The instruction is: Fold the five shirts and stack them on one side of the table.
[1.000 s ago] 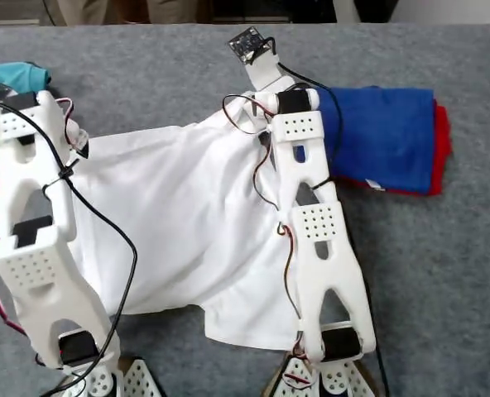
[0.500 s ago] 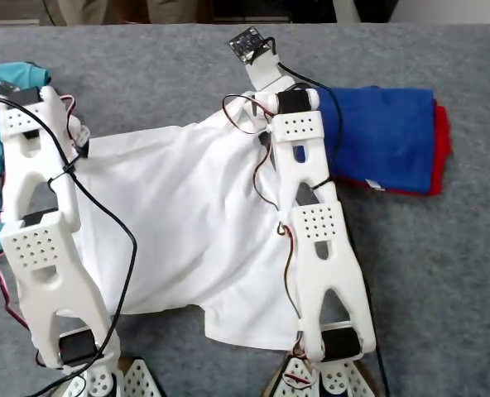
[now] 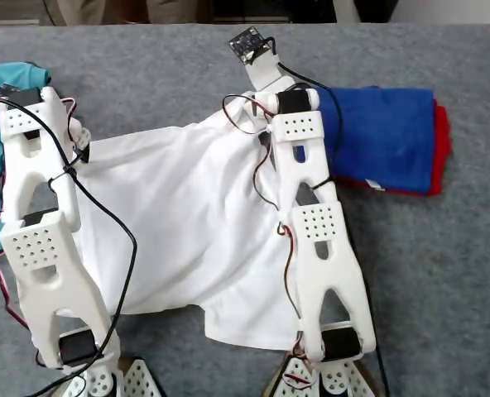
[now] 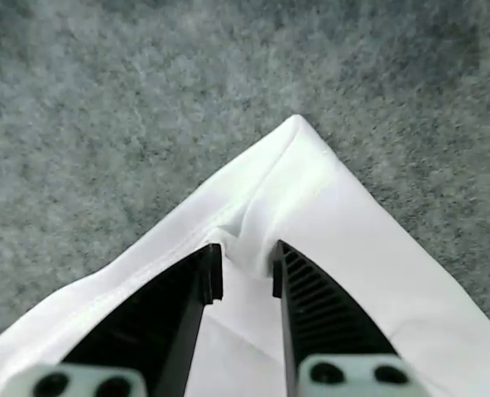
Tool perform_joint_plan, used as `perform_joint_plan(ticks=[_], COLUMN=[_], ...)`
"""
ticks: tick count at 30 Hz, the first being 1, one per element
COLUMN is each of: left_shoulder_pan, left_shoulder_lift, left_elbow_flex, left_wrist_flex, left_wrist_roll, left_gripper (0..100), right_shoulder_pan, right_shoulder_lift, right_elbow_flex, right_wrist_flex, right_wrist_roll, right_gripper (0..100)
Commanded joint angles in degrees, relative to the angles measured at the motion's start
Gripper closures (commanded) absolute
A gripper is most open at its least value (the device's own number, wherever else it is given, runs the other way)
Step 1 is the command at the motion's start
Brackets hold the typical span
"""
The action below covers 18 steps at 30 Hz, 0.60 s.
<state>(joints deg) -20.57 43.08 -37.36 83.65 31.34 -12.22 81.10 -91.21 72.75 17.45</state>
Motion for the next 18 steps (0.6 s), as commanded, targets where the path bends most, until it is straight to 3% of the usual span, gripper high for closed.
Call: perform_joint_plan(ticks=[1,10,18], left_shoulder_pan=[0.53,0.62,1.32], left_shoulder_lift=[-0.31,-0.84,-0.92], left_elbow_flex=[-3.08,-3.25,-14.24], left_wrist_flex=[0.0,0.0,0.53], left_wrist_roll=[0.53,0.35,-3.6], left_gripper=[95,98,98], right_shoulder_pan=[0.57,0.57,0.57], right_shoulder_lift=[-0.48,-0.48,-0.48], right_elbow_flex=[-4.35,-4.35,-4.35], right_wrist_flex=[-1.32,-1.32,-1.32], right_wrist_roll=[0.53,0.53,0.53], right_gripper=[99.8,99.8,99.8])
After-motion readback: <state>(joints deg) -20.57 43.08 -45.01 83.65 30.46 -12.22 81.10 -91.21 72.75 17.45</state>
